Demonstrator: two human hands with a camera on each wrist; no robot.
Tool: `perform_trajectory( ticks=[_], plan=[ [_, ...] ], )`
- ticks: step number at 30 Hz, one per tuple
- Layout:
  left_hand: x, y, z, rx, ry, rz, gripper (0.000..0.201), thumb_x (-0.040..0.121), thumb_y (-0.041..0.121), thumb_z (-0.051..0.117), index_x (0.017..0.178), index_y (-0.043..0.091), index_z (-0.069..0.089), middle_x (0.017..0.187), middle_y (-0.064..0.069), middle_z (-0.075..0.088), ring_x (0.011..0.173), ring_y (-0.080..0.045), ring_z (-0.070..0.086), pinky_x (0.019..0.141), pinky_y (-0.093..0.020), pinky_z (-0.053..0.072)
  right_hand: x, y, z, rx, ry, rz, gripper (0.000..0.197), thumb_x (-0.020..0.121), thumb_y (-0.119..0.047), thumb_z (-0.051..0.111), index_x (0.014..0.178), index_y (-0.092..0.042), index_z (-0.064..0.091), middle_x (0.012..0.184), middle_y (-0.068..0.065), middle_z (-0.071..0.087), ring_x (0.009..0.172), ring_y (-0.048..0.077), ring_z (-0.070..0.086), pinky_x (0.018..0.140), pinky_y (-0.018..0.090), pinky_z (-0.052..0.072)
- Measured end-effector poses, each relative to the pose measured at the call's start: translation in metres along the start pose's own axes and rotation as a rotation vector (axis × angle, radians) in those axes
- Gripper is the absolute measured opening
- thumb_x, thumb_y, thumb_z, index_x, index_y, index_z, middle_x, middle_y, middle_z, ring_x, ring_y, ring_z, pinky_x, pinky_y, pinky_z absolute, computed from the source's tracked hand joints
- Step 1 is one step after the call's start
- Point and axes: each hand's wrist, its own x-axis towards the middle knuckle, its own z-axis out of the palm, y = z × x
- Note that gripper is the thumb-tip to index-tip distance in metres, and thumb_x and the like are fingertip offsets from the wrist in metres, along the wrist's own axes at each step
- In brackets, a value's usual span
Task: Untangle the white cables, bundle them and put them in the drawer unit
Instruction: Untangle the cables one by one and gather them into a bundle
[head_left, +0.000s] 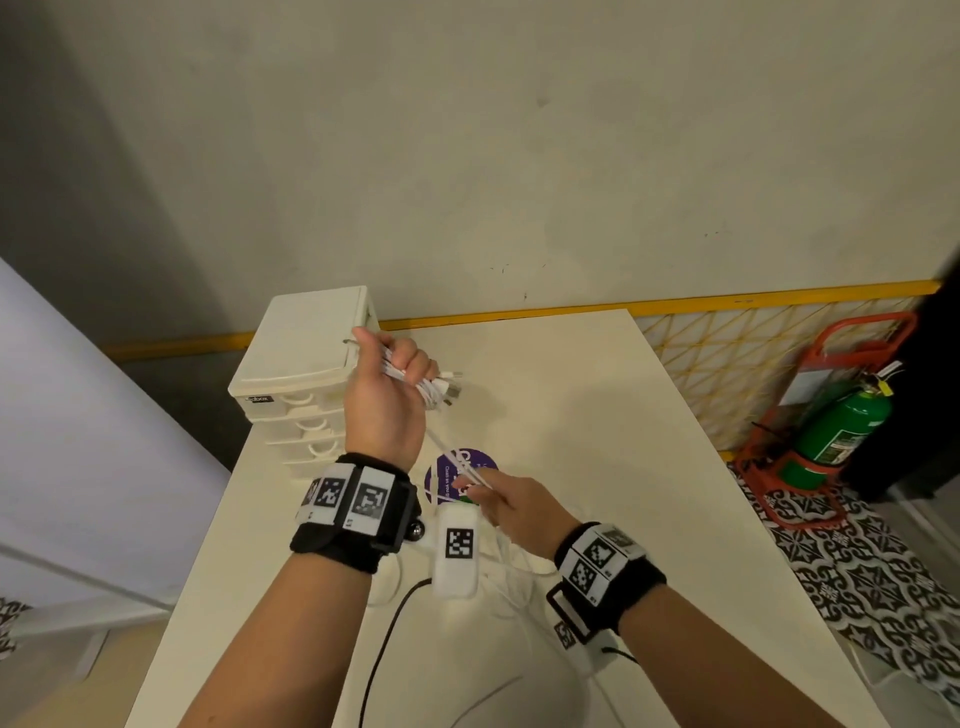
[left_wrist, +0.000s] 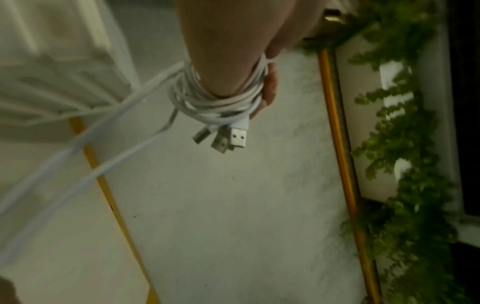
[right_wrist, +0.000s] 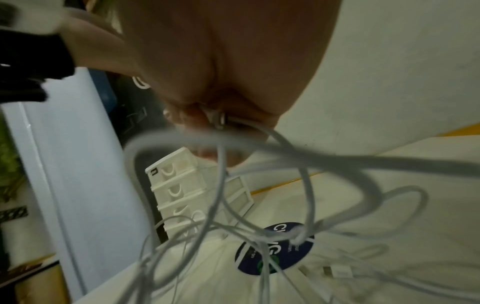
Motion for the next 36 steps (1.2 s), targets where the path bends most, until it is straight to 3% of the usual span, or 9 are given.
perform_trajectory(
  ticks=[2,5,10,14,17,21,26,30,36],
  plan=[
    [0.002,-0.003,-0.005,0.076,0.095,0.058,0.038,0.102,0.04,0.028,0.074,0.018,0.041,0.054,0.007,0.039,0.046,-0.009,0.034,0.054,-0.021,0.035,-0.001,-0.002,0.001,-0.083,-0.011,-0.026,0.032,0.098,-0.033,0.041,0.12,-0.018,0.059,0.07,-0.014,0.057,0.062,-0.004,0.053,0.061,0.012,0.035],
    [0.001,-0.005,-0.014,0.382,0.201,0.196,0.035,0.103,0.032,0.032,0.072,0.018,0.042,0.056,0.006,0.043,0.05,-0.01,0.04,0.051,-0.021,0.037,-0.003,-0.001,-0.004,-0.152,-0.009,-0.064,0.032,0.096,-0.037,0.045,0.109,-0.014,0.063,0.071,0.004,0.058,0.068,0.02,0.055,0.063,0.028,0.038],
    [-0.006,-0.015,-0.028,0.98,0.039,0.348,0.011,0.101,0.01,0.036,0.096,0.009,0.046,0.07,0.003,0.042,0.056,-0.002,0.044,0.056,-0.021,0.039,-0.003,-0.003,-0.025,-0.217,0.039,-0.137,0.019,0.09,-0.033,0.057,0.101,-0.021,0.067,0.07,-0.002,0.061,0.062,0.011,0.05,0.061,0.024,0.038],
    [-0.009,-0.032,-0.058,1.594,-0.183,0.045,0.032,0.101,0.021,0.038,0.082,0.002,0.056,0.057,-0.011,0.046,0.049,-0.021,0.044,0.056,-0.045,0.049,0.002,-0.012,-0.058,-0.209,0.072,-0.181,0.016,0.089,-0.029,0.059,0.096,-0.02,0.07,0.076,-0.005,0.067,0.069,0.009,0.056,0.066,0.026,0.043],
    [-0.02,-0.036,-0.054,1.545,-0.351,-0.264,0.052,0.101,0.03,0.039,0.055,0.006,0.048,0.042,-0.006,0.048,0.041,-0.022,0.047,0.049,-0.037,0.046,0.003,-0.012,-0.073,-0.192,0.117,-0.188,0.011,0.087,-0.027,0.06,0.092,-0.022,0.069,0.085,-0.004,0.07,0.077,0.01,0.061,0.073,0.03,0.048],
    [-0.035,-0.035,-0.029,1.258,-0.478,-0.542,0.056,0.098,0.05,0.032,0.064,0.01,0.05,0.041,0.001,0.037,0.036,-0.013,0.033,0.041,-0.02,0.031,0.005,-0.009,-0.08,0.006,0.141,-0.122,0.009,0.083,-0.026,0.066,0.09,-0.026,0.061,0.063,-0.008,0.055,0.057,0.005,0.05,0.061,0.022,0.041],
    [-0.037,-0.035,-0.027,1.123,-0.471,-0.601,0.053,0.094,0.025,0.055,0.043,0.024,0.044,0.041,0.004,0.029,0.037,-0.01,0.021,0.04,-0.019,0.019,0.008,-0.002,-0.079,0.099,0.083,-0.066,0.015,0.079,-0.022,0.072,0.089,-0.015,0.063,0.057,-0.009,0.05,0.051,0.002,0.043,0.058,0.015,0.034],
    [-0.036,-0.024,-0.029,0.916,-0.418,-0.604,0.042,0.091,0.033,0.055,0.051,0.021,0.049,0.04,0.005,0.026,0.034,-0.011,0.017,0.038,-0.019,0.016,0.01,0.012,-0.065,-0.012,0.044,-0.069,0.013,0.079,-0.026,0.071,0.081,-0.014,0.066,0.069,0.004,0.063,0.062,0.015,0.053,0.064,0.027,0.041],
    [-0.028,-0.01,-0.028,0.821,-0.342,-0.502,0.035,0.089,0.032,0.057,0.06,0.015,0.047,0.042,0.003,0.025,0.033,-0.011,0.019,0.039,-0.019,0.018,0.014,0.035,-0.061,-0.239,0.227,-0.193,0.018,0.073,-0.02,0.069,0.09,-0.019,0.063,0.093,-0.006,0.06,0.08,0.013,0.058,0.081,0.035,0.048]
  ],
)
